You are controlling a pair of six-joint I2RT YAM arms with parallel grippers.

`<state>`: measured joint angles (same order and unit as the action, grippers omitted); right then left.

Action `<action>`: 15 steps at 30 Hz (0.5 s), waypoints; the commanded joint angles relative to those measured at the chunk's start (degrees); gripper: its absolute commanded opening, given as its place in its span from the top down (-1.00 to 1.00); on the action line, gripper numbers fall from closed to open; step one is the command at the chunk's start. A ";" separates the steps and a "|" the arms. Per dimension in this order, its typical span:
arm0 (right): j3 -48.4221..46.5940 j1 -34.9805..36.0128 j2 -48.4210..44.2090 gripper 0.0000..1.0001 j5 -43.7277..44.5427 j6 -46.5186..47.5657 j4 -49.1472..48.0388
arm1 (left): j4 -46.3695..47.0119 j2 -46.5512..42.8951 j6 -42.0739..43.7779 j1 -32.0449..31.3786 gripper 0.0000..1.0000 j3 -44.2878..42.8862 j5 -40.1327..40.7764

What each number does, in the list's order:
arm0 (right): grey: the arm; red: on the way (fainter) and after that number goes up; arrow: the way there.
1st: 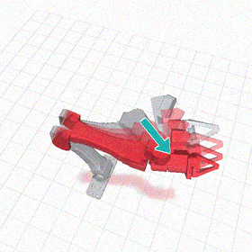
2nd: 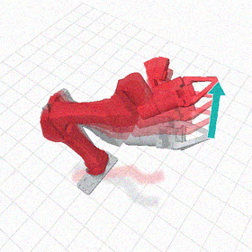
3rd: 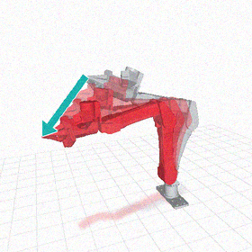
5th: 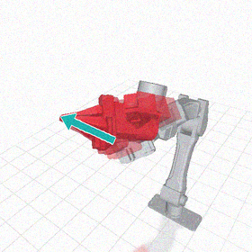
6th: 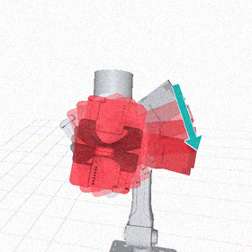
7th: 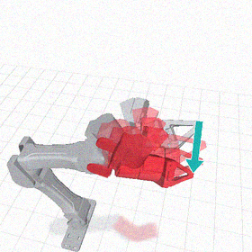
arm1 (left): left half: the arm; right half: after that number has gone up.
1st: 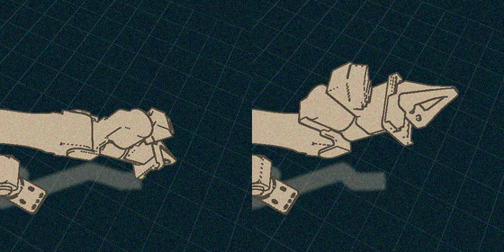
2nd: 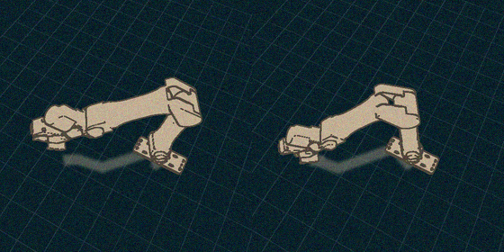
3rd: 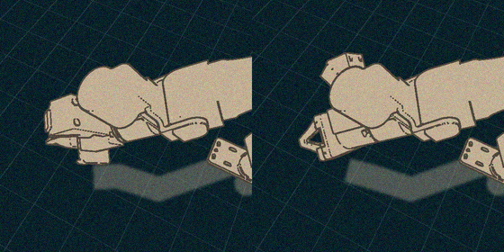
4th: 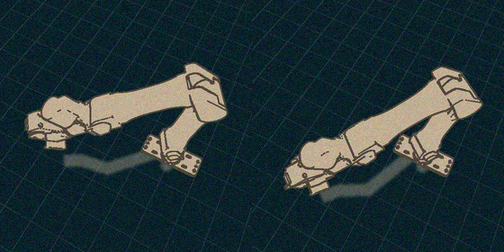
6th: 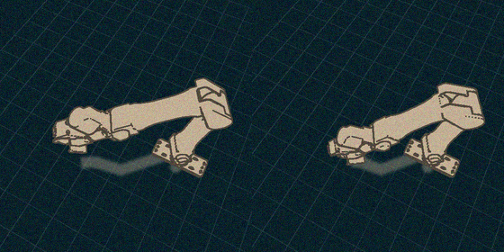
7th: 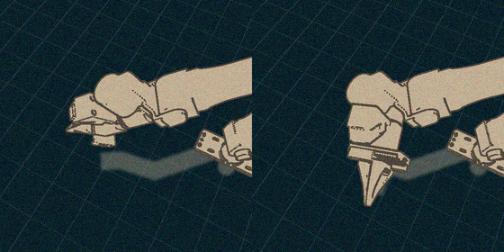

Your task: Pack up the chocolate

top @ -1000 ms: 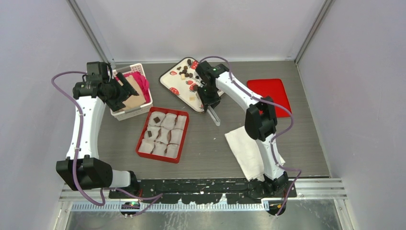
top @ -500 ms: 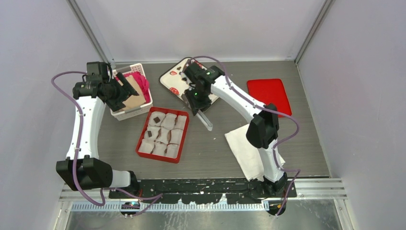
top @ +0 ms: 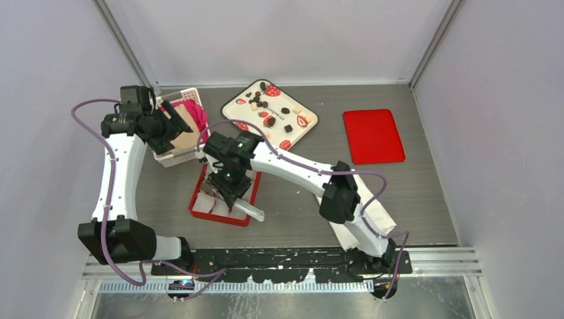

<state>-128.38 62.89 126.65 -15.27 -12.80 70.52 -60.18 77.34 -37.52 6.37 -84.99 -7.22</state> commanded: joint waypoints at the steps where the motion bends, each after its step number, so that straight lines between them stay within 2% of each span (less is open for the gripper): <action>1: -2.91 0.56 2.55 0.99 -2.48 0.29 -0.88 | 1.65 -1.52 -0.46 0.31 -0.51 -1.44 -1.28; 15: -6.35 2.46 7.46 0.97 -3.15 2.61 2.31 | 1.47 -2.47 -0.63 0.25 -0.51 -0.40 -1.40</action>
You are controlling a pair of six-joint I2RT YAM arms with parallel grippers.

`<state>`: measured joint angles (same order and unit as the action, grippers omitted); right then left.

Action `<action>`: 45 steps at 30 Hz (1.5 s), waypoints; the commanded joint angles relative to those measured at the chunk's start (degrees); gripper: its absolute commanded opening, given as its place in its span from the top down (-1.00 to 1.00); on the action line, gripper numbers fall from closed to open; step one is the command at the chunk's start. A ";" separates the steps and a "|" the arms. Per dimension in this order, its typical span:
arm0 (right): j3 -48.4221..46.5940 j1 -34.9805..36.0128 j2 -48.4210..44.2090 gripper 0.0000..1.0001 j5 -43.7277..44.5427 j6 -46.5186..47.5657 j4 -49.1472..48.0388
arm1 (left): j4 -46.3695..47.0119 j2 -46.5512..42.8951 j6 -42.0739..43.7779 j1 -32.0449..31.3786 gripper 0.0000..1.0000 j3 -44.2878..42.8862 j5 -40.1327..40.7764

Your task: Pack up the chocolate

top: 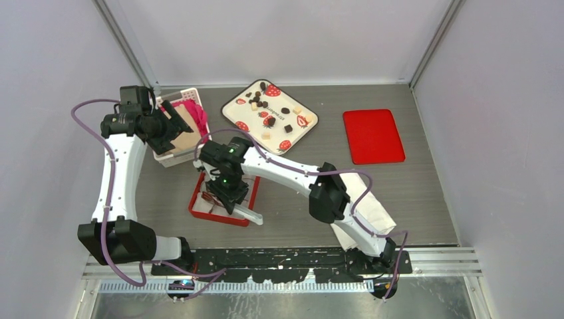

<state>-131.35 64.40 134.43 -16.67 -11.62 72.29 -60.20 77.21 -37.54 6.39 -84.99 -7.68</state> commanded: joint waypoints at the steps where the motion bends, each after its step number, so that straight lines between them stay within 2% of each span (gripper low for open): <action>1: -3.62 1.06 -0.05 0.97 -1.79 1.50 0.49 | 1.49 -2.48 -0.65 0.26 -0.51 -0.32 -0.93; 9: -6.17 1.08 2.51 0.88 -2.76 1.51 1.01 | 1.28 -2.87 -0.52 0.34 -0.51 -0.09 -0.76; 13: -6.53 1.18 2.92 0.73 -3.28 1.53 1.26 | 1.32 -2.94 -0.54 0.31 -0.51 0.02 -0.84; 17: -6.46 1.30 2.74 0.49 -3.20 1.51 1.29 | 1.43 -2.86 -0.60 0.26 -0.51 0.08 -1.06; 23: -6.46 1.33 2.68 0.32 -3.10 1.43 1.14 | 1.41 -2.98 -0.61 0.22 -0.51 0.09 -1.26; 41: -5.93 1.34 2.15 0.10 -2.47 1.43 0.92 | 1.32 -2.85 -1.00 0.28 -0.51 0.04 -1.73; 45: -5.58 1.35 1.76 0.12 -2.07 1.53 0.65 | 1.32 -2.90 -0.96 0.25 -0.50 0.16 -1.69</action>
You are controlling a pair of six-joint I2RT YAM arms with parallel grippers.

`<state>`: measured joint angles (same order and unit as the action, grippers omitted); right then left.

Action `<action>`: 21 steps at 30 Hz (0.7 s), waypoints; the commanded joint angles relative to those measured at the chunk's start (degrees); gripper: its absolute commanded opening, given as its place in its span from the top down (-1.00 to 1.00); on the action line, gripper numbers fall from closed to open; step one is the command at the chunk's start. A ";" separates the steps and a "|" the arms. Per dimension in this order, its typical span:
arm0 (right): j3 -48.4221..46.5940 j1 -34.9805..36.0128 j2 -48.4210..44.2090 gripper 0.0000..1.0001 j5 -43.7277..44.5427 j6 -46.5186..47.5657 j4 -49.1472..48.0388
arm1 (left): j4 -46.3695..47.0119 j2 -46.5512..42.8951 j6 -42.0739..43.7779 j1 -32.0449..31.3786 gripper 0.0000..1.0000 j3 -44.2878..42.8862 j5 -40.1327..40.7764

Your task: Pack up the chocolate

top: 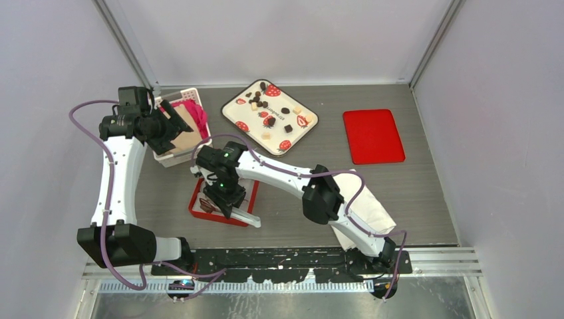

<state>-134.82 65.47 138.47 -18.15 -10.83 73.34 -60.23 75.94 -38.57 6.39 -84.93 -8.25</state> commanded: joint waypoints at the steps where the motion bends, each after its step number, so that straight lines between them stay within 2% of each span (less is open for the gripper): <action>1: -1.61 0.35 -2.59 0.14 -0.20 0.68 -0.65 | 1.34 -1.67 0.07 0.26 -0.50 0.11 -1.07; 11: 2.80 0.00 -11.08 0.26 4.95 -1.18 -8.51 | 1.25 -2.11 0.42 0.25 -0.50 0.02 -0.58; 18: 5.78 -3.33 -15.61 0.87 9.92 -1.27 -7.35 | 0.99 -1.94 0.51 0.36 -0.50 -0.50 -0.11; 21: 12.30 -7.11 -20.65 0.99 12.13 -1.69 -7.23 | 0.90 -1.85 0.55 0.24 -0.50 -0.68 0.07</action>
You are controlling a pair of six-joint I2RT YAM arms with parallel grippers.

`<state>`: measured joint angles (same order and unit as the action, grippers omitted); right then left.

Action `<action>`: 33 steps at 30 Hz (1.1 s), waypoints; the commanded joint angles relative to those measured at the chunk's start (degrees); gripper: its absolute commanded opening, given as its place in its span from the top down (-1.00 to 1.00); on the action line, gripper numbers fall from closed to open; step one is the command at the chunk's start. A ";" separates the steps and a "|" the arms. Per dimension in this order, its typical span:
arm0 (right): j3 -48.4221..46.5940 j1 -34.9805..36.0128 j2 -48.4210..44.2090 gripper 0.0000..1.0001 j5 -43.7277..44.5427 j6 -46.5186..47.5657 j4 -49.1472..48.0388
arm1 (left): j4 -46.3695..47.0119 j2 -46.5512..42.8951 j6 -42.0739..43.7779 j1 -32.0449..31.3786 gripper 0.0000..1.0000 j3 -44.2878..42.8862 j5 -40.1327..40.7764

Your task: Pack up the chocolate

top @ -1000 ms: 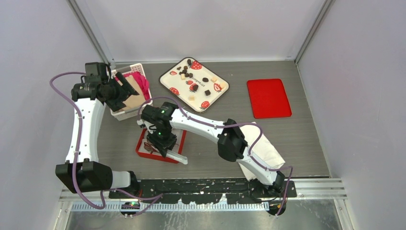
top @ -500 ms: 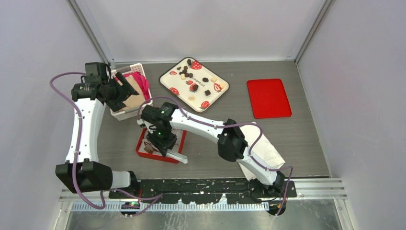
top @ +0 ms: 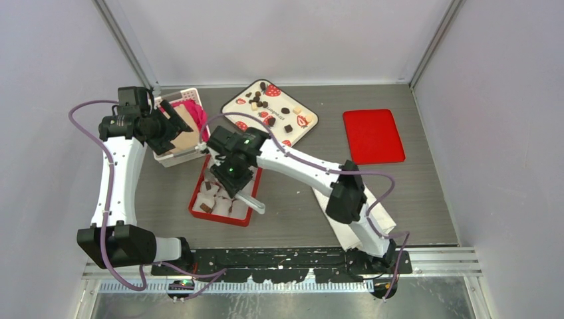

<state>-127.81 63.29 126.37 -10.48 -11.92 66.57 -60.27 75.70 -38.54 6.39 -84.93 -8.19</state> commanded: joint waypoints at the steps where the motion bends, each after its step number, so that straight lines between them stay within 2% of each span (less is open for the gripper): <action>1: 7.85 -6.68 -10.52 0.99 4.85 -0.86 -0.92 | 0.88 -1.54 0.56 0.29 -0.50 -0.76 0.01; 4: 13.43 -13.68 -15.01 0.99 5.31 -1.83 -2.22 | 1.01 -1.28 0.55 0.34 -0.50 -0.94 0.01; 8: 14.28 -20.92 -15.80 0.99 6.11 -2.40 -0.95 | 1.36 -0.82 0.34 0.22 -0.51 -1.03 -0.33; 15: 5.30 -26.87 -8.82 0.99 10.30 -4.70 4.74 | 1.39 -0.60 0.22 0.27 -0.51 -1.21 -0.13; 20: -2.30 -28.63 -2.61 0.96 13.80 -5.40 8.30 | 1.19 -0.59 0.21 0.34 -0.51 -1.12 0.34; 27: -6.62 -31.05 3.51 0.43 12.99 -5.89 9.90 | 1.20 -0.62 -0.02 0.36 -0.50 -1.03 0.89; 31: -7.76 -31.68 5.30 0.24 12.52 -5.69 10.00 | 1.38 -0.58 -0.21 0.34 -0.50 -0.73 0.81; 33: -8.49 -31.76 6.43 0.21 12.63 -5.38 10.60 | 1.54 -0.43 -0.30 0.34 -0.51 -0.68 0.80</action>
<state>-132.03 31.79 133.08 1.67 -17.12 75.77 -60.25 75.70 -38.59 6.39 -84.93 -7.92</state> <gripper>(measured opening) 0.393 0.754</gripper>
